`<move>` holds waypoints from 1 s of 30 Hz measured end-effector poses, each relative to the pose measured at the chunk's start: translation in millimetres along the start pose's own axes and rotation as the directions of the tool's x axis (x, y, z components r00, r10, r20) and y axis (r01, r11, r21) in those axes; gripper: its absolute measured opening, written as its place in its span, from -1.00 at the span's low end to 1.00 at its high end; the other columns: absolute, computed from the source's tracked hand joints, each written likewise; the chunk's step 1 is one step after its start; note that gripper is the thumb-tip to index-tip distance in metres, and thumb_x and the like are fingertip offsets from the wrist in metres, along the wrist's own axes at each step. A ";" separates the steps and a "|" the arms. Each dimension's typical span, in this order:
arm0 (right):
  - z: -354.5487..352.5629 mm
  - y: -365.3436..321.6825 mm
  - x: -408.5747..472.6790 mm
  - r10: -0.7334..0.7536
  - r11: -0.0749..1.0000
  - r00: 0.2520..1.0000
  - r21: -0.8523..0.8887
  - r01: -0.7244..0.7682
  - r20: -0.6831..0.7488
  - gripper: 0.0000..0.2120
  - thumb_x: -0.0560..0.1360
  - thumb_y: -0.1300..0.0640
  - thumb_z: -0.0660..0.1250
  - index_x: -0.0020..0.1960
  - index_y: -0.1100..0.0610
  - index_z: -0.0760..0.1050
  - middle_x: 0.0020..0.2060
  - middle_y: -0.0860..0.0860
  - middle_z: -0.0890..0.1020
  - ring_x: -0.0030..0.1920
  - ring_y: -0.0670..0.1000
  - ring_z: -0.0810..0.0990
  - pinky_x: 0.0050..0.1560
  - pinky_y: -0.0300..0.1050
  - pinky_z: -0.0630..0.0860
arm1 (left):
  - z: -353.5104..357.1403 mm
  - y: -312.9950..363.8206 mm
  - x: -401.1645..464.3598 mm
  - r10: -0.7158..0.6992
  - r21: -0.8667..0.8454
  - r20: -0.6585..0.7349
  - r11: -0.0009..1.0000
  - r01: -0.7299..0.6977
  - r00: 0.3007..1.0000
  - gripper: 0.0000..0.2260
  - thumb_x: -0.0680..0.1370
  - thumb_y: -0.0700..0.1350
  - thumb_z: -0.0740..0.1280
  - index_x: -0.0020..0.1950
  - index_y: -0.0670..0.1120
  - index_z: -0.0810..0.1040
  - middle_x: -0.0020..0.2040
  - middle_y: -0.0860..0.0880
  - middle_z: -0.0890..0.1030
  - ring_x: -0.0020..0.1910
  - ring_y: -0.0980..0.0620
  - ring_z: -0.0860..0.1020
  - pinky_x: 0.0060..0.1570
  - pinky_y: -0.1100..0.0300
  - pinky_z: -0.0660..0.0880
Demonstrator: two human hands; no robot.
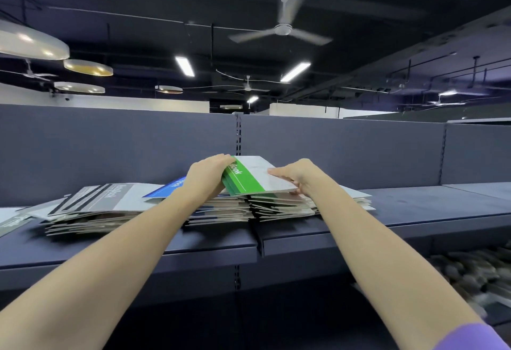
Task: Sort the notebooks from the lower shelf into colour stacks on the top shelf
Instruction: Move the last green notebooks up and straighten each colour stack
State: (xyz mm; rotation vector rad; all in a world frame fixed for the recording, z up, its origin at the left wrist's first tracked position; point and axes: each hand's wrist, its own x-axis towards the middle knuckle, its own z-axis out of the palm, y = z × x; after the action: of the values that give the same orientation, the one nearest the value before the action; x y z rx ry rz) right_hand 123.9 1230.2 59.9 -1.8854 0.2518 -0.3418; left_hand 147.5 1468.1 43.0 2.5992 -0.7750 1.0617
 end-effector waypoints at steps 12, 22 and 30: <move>-16.5 12.9 16.0 -0.141 0.981 0.983 -0.153 0.122 -0.115 -0.69 0.46 0.13 0.50 0.10 0.29 0.59 0.05 0.19 0.66 0.04 0.18 0.64 0.10 -0.01 0.60 | -13.9 9.4 -2.2 0.030 0.087 -0.002 0.996 -0.030 1.000 -0.36 0.54 -0.38 0.20 0.59 -0.03 0.21 0.59 0.05 0.20 0.58 0.07 0.15 0.30 -0.05 0.45; -20.3 24.7 8.8 -0.104 0.788 0.990 -0.615 0.026 -0.091 -0.63 0.40 0.20 0.34 -0.38 0.09 0.15 -0.50 -0.01 0.26 -0.45 0.02 0.23 -0.46 -0.22 0.20 | -20.4 -33.1 -8.5 -0.167 0.038 -0.101 0.984 0.172 0.981 -0.60 0.55 -0.26 0.29 0.37 0.01 0.49 0.38 0.03 0.50 0.39 -0.03 0.44 0.09 -0.02 0.48; -11.0 15.5 12.3 -0.139 0.776 0.989 -0.626 0.078 -0.048 -0.96 0.33 0.24 0.32 -0.24 0.13 0.48 -0.30 0.06 0.57 -0.28 0.08 0.47 -0.33 -0.21 0.44 | -26.3 -48.4 -13.3 -0.175 0.023 -0.159 0.983 0.181 0.971 -0.66 0.53 -0.19 0.36 0.29 0.03 0.53 0.19 0.04 0.58 0.19 -0.08 0.54 -0.06 0.03 0.48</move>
State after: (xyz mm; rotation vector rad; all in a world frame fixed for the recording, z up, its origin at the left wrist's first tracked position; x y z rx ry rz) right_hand 131.3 1211.2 50.0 -2.5571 0.3490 -0.4640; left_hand 150.9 1523.9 51.9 2.5206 -0.4798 1.2173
